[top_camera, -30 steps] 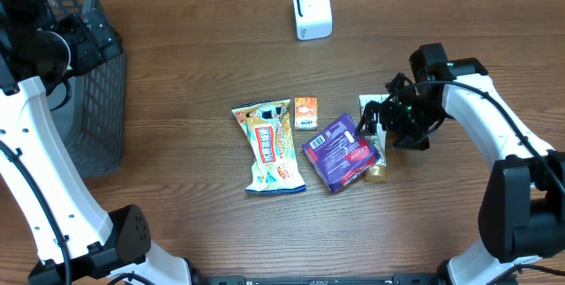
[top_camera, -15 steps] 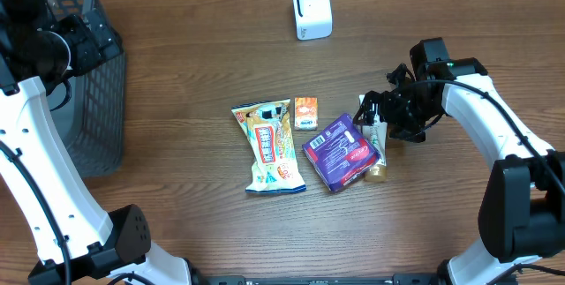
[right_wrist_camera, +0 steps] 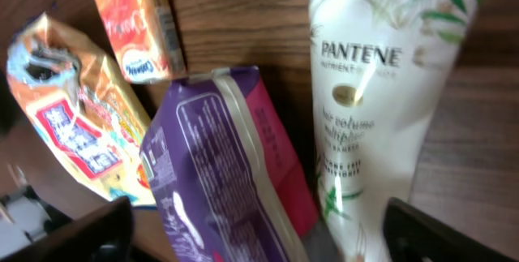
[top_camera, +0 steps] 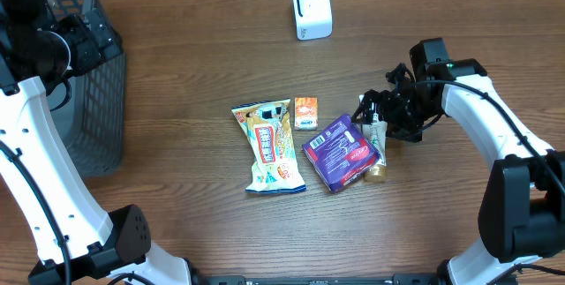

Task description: Scan the item barcode

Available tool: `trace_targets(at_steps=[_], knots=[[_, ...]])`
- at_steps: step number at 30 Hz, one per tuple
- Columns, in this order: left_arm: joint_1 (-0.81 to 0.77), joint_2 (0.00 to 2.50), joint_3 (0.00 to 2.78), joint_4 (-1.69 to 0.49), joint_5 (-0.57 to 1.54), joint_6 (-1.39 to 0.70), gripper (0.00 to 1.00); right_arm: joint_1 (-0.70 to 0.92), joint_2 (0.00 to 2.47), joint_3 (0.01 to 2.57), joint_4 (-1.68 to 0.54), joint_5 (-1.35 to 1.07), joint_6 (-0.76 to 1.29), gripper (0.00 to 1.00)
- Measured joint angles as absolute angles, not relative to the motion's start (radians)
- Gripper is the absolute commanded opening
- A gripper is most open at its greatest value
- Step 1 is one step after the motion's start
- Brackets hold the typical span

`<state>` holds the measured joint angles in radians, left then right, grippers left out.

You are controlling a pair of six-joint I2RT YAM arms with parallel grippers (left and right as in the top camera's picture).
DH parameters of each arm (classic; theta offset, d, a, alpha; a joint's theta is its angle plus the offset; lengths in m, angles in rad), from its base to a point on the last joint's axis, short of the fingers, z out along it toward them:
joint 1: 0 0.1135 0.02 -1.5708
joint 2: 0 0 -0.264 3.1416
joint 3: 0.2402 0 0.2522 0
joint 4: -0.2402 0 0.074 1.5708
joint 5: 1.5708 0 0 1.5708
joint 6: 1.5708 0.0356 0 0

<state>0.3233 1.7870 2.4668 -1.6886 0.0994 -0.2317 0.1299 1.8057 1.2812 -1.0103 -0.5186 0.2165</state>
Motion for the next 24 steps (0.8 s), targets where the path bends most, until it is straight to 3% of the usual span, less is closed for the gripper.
trace_targets(at_steps=[9,14,21,24], knots=[[0.323,1.787,2.467,-1.688,0.099,-0.232,1.00,0.130,1.806,1.254,-0.994,-0.520,0.216,0.99],[0.323,1.787,2.467,-1.688,0.099,-0.232,1.00,0.145,1.806,1.235,-0.996,-0.523,0.216,0.84],[0.324,1.787,2.467,-1.688,0.099,-0.232,1.00,0.219,1.806,1.213,-0.972,-0.525,0.221,0.81],[0.323,1.787,2.467,-1.688,0.099,-0.232,1.00,0.252,1.806,1.205,-0.957,-0.498,0.248,0.70]])
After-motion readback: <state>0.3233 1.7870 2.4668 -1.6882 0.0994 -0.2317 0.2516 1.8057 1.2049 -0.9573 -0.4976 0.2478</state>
